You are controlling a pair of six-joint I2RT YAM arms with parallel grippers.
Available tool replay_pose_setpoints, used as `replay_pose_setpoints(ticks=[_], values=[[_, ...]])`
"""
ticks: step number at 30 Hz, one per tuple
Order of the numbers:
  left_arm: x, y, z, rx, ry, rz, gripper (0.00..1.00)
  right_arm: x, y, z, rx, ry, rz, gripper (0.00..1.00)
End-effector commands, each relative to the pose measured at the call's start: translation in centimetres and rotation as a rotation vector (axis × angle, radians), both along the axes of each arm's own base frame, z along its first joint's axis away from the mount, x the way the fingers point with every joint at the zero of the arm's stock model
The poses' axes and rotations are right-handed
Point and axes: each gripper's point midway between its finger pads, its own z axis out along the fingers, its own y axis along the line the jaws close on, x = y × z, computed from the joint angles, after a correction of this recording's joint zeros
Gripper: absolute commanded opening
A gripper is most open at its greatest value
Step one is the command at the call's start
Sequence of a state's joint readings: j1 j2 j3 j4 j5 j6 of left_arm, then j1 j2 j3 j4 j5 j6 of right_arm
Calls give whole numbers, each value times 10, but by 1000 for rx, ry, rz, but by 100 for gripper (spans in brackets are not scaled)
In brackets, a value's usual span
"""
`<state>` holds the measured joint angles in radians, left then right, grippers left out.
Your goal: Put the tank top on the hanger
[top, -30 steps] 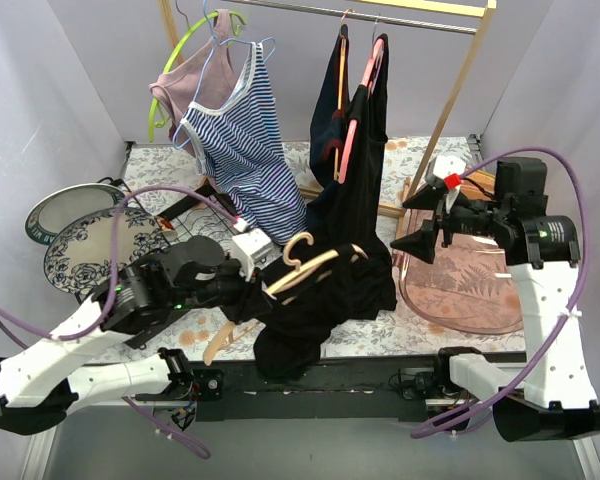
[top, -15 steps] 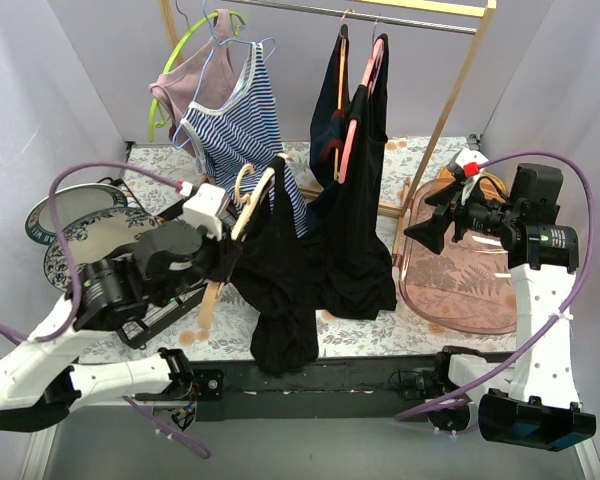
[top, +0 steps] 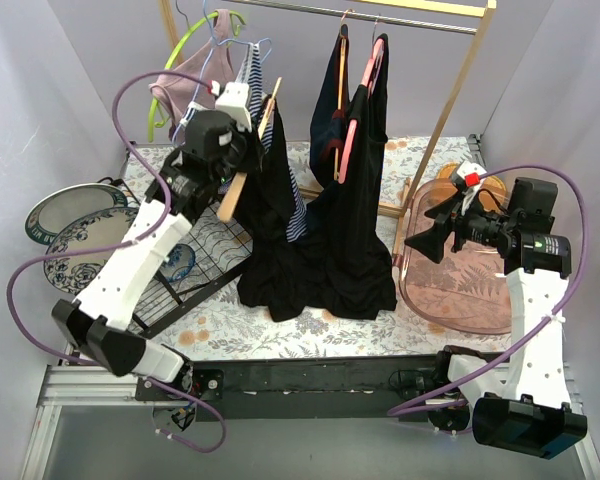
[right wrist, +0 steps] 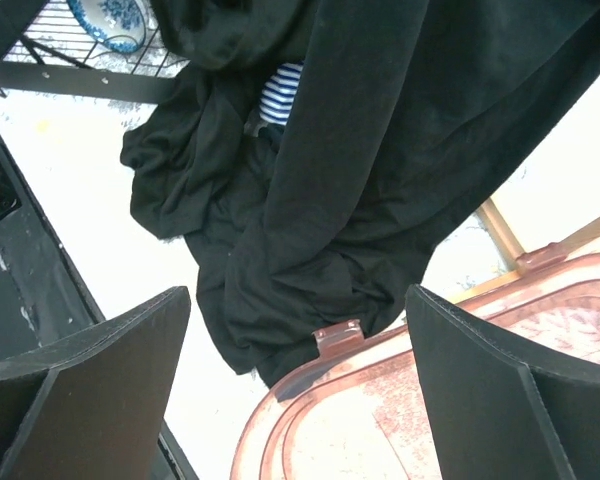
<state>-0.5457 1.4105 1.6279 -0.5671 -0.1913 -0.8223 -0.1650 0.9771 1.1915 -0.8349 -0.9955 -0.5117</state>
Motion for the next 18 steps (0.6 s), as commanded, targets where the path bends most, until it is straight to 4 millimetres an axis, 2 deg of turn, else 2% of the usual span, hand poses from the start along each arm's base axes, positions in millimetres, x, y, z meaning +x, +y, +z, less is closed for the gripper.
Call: replay_pose_setpoints(ticks=[1,2,4,5,7,10,18], values=[[12,-21,98,-230,-215,-194,0,-2,2,-1,16,-27,27,96],[15,-21,110,-254,-239,-203,0,-2,3,-2,22,-23,28,96],[27,-23,111,-302,-223,-223,0,-2,4,-5,35,-18,34,96],[29,-24,121,-324,-244,-234,0,-3,4,-6,39,-15,35,96],[37,-25,120,-357,-226,-245,0,-3,5,-10,46,-4,37,96],[37,-27,126,-394,-228,-265,0,-4,5,-13,46,-1,39,96],[39,-30,160,-587,-255,-373,0,-3,4,-16,52,4,39,96]])
